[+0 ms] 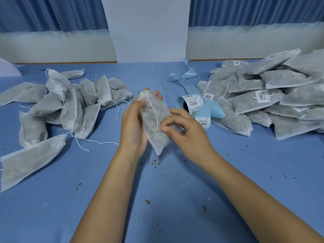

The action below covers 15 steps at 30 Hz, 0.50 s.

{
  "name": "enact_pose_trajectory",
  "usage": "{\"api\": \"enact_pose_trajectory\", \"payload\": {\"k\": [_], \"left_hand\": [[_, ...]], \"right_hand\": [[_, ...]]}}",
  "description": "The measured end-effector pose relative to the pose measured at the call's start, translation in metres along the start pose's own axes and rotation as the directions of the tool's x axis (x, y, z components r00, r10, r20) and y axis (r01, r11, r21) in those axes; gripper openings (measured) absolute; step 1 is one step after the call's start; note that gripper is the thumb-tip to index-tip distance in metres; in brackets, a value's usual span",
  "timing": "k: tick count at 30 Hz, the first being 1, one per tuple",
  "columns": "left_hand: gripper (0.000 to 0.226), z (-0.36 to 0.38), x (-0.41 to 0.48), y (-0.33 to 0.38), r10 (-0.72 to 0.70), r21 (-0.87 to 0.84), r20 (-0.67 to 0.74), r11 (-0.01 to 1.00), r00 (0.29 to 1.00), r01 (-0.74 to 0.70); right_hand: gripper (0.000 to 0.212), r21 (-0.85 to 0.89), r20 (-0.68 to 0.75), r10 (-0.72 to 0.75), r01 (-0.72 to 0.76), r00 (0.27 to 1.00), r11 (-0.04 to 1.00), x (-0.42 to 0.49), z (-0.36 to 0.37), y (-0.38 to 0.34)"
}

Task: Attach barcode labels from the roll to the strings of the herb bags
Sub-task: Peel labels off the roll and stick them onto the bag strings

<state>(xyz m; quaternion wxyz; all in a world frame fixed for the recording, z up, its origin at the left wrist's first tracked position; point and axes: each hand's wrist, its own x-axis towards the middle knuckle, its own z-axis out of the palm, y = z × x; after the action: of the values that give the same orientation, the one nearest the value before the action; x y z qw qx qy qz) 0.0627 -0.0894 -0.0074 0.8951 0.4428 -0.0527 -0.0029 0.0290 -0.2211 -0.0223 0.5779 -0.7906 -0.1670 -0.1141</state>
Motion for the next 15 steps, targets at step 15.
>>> {"api": "enact_pose_trajectory", "payload": {"k": [15], "left_hand": [[0.019,-0.003,0.005,-0.028,0.569,0.82,0.291,0.266,0.769,-0.507]], "right_hand": [[0.014,-0.301,-0.108,0.554,-0.558,0.826,0.773,0.015,-0.088,0.026]]}}
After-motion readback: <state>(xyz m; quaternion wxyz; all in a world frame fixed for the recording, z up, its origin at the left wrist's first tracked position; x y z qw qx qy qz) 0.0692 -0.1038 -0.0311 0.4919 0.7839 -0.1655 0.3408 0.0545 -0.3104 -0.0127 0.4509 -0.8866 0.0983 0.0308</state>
